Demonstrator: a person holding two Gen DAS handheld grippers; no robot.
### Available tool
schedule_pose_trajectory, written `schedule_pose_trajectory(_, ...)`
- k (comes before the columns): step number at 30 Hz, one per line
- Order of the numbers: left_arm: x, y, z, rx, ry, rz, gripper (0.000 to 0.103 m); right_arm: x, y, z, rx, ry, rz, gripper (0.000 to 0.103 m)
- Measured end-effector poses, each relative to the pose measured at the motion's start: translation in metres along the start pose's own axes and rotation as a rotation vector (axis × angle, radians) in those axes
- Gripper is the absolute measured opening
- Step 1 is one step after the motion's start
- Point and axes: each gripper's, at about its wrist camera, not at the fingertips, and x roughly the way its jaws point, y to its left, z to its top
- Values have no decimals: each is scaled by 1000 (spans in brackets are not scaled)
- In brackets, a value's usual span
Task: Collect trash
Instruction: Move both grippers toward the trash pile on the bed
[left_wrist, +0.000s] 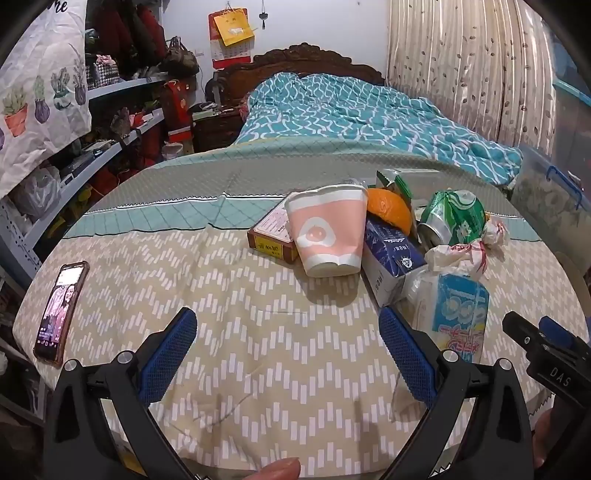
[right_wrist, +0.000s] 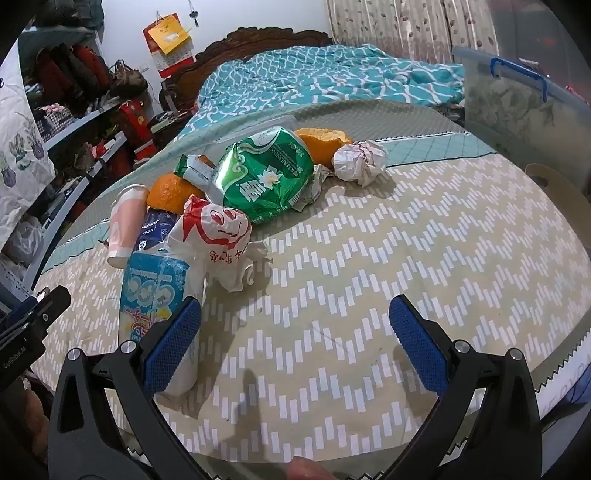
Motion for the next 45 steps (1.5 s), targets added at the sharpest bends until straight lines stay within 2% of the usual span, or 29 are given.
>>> schedule_pose_trajectory(10,2,0,-9,-8,7,-9,94,-4,0,-8,12,-3,11,100)
schedule_pose_trajectory(17,-2,8,-14,-47,32,-62,94,-20,-7,-11,42,-39,23,100)
schedule_pose_trajectory(19,-4,15,-18,-80,31,-99,94,-30,-10,-11,60,-87,29,100)
schedule_pose_trajectory(22,-4,22,-22,-125,31,-228,94,-46,-13,-10,78,-158,43,100)
schedule_pose_trajectory(23,-4,22,-23,-128,31,-241,94,-51,-12,-11,77,-180,52,100)
schedule_pose_trajectory(25,-5,20,-23,-118,29,-229,94,-49,-9,-11,72,-163,90,100)
schedule_pose_trajectory(27,-3,19,-19,-110,20,-208,94,-39,-6,-15,65,-102,140,100)
schedule_pose_trajectory(28,-1,20,-17,-109,17,-192,94,-34,-5,-16,59,-68,193,100)
schedule_pose_trajectory(30,5,26,-9,-104,10,-112,94,-27,-1,-17,43,-24,263,100)
schedule_pose_trajectory(33,13,35,1,-84,-4,-22,94,-26,9,-17,3,-16,284,100)
schedule_pose_trajectory(37,9,41,9,-46,-66,22,94,-28,16,-16,-20,-41,285,100)
schedule_pose_trajectory(41,7,40,10,-21,-115,23,94,-31,15,-14,-7,-58,268,100)
schedule_pose_trajectory(45,7,44,3,-63,-141,-59,94,-35,8,-15,0,-72,260,100)
